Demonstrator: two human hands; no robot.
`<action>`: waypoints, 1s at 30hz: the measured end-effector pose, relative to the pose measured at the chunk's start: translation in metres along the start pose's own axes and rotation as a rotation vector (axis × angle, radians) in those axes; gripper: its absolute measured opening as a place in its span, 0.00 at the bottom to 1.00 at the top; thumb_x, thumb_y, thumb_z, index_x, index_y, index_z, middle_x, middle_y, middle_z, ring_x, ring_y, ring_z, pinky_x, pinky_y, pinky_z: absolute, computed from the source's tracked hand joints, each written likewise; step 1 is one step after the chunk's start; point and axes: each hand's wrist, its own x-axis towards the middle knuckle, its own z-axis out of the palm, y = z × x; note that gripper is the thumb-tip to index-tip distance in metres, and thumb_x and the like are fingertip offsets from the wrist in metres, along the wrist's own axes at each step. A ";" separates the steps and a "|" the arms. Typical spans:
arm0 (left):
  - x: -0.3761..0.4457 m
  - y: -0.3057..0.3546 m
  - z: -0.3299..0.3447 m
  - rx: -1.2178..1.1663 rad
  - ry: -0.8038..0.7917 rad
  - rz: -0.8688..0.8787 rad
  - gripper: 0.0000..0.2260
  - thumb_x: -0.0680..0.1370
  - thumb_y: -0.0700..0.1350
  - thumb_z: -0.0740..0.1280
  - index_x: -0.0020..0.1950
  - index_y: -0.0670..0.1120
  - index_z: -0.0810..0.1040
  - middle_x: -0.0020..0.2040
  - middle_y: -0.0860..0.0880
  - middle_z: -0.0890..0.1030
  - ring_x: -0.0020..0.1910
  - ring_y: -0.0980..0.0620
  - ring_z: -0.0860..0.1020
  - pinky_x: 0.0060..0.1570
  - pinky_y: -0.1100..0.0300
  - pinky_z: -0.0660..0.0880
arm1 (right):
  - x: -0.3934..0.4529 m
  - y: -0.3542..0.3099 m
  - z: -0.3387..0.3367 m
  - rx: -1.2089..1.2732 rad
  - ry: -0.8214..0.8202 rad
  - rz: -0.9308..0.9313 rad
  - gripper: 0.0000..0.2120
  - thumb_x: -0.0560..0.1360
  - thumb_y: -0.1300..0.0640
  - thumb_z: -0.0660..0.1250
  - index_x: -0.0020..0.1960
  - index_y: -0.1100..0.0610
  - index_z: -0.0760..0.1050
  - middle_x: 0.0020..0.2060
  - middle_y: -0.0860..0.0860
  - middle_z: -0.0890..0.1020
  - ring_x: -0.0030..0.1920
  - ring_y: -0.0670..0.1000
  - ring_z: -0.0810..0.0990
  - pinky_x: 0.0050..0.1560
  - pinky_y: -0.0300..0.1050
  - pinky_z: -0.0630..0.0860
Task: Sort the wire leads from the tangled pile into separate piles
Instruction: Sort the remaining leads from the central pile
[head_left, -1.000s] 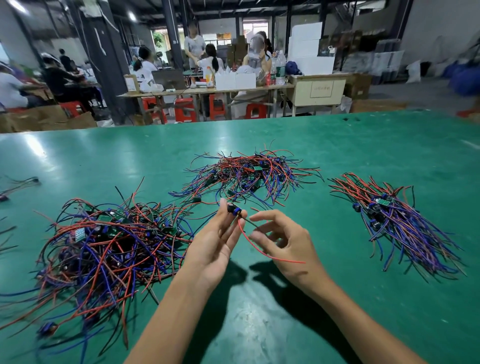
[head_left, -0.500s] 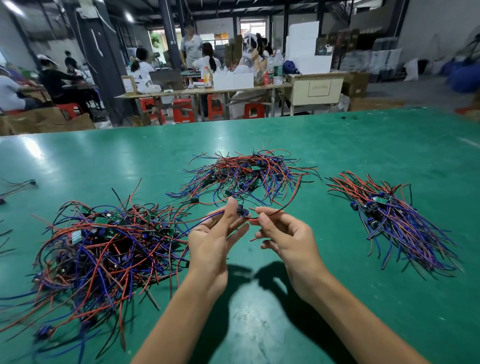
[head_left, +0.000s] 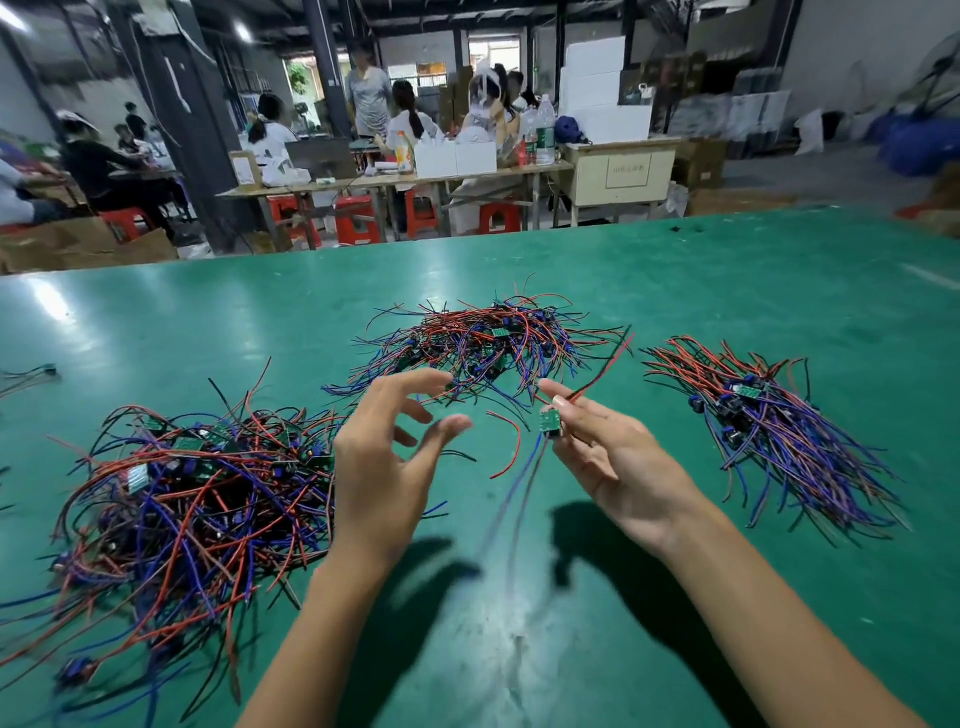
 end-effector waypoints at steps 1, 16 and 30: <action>0.001 -0.001 -0.001 -0.009 0.026 -0.047 0.10 0.75 0.47 0.74 0.55 0.54 0.80 0.50 0.57 0.82 0.43 0.52 0.81 0.39 0.60 0.75 | 0.000 -0.001 -0.002 -0.038 0.005 0.001 0.14 0.72 0.59 0.72 0.57 0.55 0.85 0.38 0.44 0.82 0.34 0.39 0.80 0.40 0.29 0.78; -0.018 0.035 0.030 -0.512 -0.392 -0.638 0.13 0.72 0.38 0.77 0.56 0.47 0.84 0.42 0.38 0.85 0.38 0.46 0.85 0.41 0.57 0.81 | -0.005 0.001 0.000 -0.727 0.058 -0.401 0.08 0.78 0.59 0.71 0.55 0.49 0.84 0.36 0.48 0.84 0.38 0.44 0.81 0.38 0.38 0.79; -0.009 0.033 0.021 -0.812 -0.580 -0.950 0.08 0.79 0.37 0.66 0.55 0.40 0.83 0.47 0.42 0.85 0.34 0.52 0.77 0.36 0.62 0.77 | -0.006 0.000 0.000 -0.560 -0.030 -0.341 0.14 0.69 0.49 0.74 0.54 0.49 0.84 0.40 0.49 0.86 0.40 0.45 0.81 0.40 0.34 0.75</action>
